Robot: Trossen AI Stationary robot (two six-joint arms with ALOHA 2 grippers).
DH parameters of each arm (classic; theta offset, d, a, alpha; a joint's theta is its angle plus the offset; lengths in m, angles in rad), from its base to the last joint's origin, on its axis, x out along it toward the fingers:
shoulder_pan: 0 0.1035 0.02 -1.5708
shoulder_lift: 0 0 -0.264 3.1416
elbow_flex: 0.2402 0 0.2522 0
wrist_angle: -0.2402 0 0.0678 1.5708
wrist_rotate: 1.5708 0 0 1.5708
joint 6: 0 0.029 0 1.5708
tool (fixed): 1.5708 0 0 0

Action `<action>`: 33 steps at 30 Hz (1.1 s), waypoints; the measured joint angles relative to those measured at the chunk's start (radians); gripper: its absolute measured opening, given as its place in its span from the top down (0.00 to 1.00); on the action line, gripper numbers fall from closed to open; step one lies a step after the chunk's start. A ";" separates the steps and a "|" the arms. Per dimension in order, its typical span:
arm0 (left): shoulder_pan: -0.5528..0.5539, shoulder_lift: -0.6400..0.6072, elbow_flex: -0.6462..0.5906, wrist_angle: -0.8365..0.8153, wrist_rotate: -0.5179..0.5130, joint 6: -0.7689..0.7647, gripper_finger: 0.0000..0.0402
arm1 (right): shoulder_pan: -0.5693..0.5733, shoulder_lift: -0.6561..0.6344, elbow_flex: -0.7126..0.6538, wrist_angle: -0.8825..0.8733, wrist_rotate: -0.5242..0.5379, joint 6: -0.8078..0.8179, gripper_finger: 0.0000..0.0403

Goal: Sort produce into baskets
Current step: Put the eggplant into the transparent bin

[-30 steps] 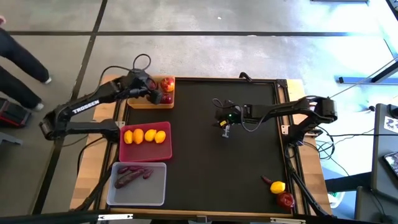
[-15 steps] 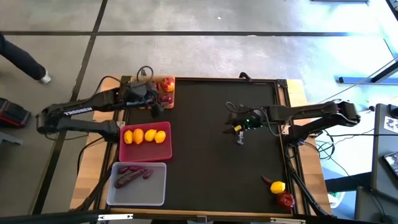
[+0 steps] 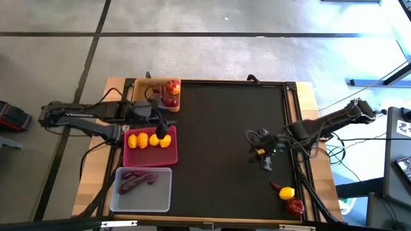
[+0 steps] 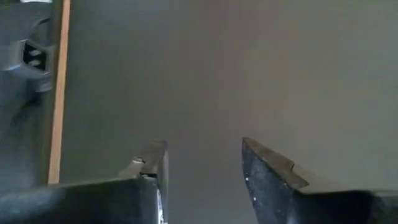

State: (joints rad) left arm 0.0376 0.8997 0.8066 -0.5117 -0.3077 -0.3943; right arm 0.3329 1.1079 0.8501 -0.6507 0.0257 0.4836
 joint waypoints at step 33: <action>-0.171 0.000 -0.001 0.008 -0.087 -0.053 0.22 | 0.537 0.464 -0.001 -0.206 -0.174 0.878 0.64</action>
State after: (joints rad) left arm -0.1333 0.9001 0.8055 -0.5037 -0.3943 -0.4469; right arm 0.8703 1.5718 0.8490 -0.8567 -0.1482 1.3612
